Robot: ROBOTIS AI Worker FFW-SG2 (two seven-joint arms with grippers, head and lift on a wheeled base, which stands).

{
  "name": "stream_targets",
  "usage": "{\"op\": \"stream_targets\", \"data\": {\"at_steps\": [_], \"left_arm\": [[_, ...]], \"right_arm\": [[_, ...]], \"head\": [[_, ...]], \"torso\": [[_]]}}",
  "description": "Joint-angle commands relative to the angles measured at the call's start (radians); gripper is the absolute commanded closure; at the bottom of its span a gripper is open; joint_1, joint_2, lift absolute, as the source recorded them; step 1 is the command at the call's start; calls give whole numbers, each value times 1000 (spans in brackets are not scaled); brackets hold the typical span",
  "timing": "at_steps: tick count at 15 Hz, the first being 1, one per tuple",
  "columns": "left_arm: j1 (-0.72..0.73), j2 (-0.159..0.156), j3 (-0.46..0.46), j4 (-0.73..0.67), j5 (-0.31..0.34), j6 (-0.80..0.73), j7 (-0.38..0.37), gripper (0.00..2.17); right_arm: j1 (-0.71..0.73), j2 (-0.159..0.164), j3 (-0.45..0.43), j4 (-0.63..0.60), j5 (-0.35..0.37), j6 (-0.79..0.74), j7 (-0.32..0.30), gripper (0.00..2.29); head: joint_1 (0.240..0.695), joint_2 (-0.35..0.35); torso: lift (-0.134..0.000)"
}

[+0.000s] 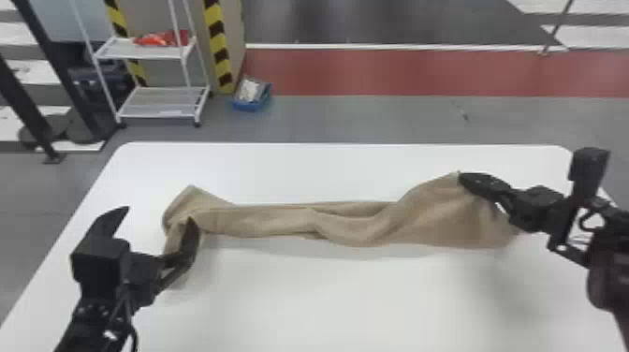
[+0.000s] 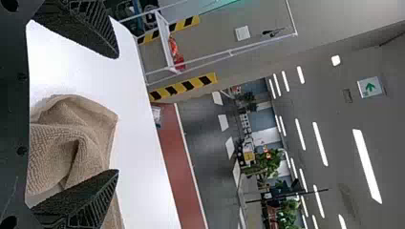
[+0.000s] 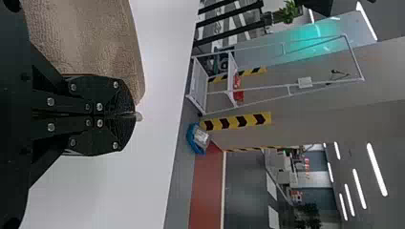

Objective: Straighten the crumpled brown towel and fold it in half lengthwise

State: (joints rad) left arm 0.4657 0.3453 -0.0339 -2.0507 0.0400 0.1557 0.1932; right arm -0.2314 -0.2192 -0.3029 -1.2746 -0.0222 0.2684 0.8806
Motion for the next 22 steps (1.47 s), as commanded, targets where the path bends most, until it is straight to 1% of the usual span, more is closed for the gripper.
{"op": "stream_targets", "data": {"at_steps": [1,4,5,6,7,8,9,10,11,12,14,15,16,17,18,20,22], "left_arm": [[10,1,0,-2,1,-3,-6,22],[25,9,2,-13,11,-3,-24,29],[34,11,8,-23,32,3,-43,29],[45,12,20,-36,66,3,-69,29],[56,12,28,-46,78,6,-87,26],[65,14,35,-55,78,9,-89,29],[82,17,46,-66,78,12,-92,29],[94,20,54,-78,80,15,-98,29],[113,21,71,-91,81,19,-112,29],[125,21,77,-101,93,22,-138,29],[149,24,91,-117,112,19,-204,46],[160,24,98,-117,123,0,-262,46],[163,24,106,-108,146,-24,-336,46],[165,23,118,-95,147,-31,-405,46],[165,24,124,-78,147,-37,-459,46],[169,24,134,-49,147,-58,-535,63],[172,24,132,-3,129,-101,-587,93]], "right_arm": [[30,-6,-70,-23,-55,-36,-23,1217],[75,-19,-120,-29,-68,-76,-65,1217],[86,-19,-125,-29,-68,-85,-75,1217],[92,-20,-128,-29,-68,-91,-101,1217],[93,-20,-128,-29,-67,-91,-143,1217],[93,-23,-137,-28,-68,-94,-181,1217],[92,-26,-157,-25,-68,-94,-204,1217],[90,-32,-174,-20,-70,-91,-207,1217],[90,-42,-173,-17,-68,-88,-207,1217],[92,-45,-171,-16,-68,-85,-206,1217],[92,-46,-170,-8,-68,-88,-207,1217],[92,-48,-166,-2,-68,-88,-206,1217],[92,-48,-163,0,-68,-91,-206,1217],[92,-48,-160,0,-68,-91,-204,1217],[92,-48,-159,1,-67,-91,-203,1217],[93,-48,-159,6,-68,-94,-198,1217],[92,-48,-157,7,-65,-97,-196,1217]], "head": [[695,-23],[695,-85],[695,-99],[695,-111],[695,-122],[695,-143],[695,-154],[695,-165],[695,-173],[695,-182],[695,-202],[695,-208],[695,-215],[695,-224],[695,-236],[695,-256],[695,-261]], "torso": [[-124],[-124],[-124],[-124],[-124],[-124],[-124],[-124],[-124],[-124],[-124],[-124],[-124],[-124],[-124],[-124],[-124]]}}
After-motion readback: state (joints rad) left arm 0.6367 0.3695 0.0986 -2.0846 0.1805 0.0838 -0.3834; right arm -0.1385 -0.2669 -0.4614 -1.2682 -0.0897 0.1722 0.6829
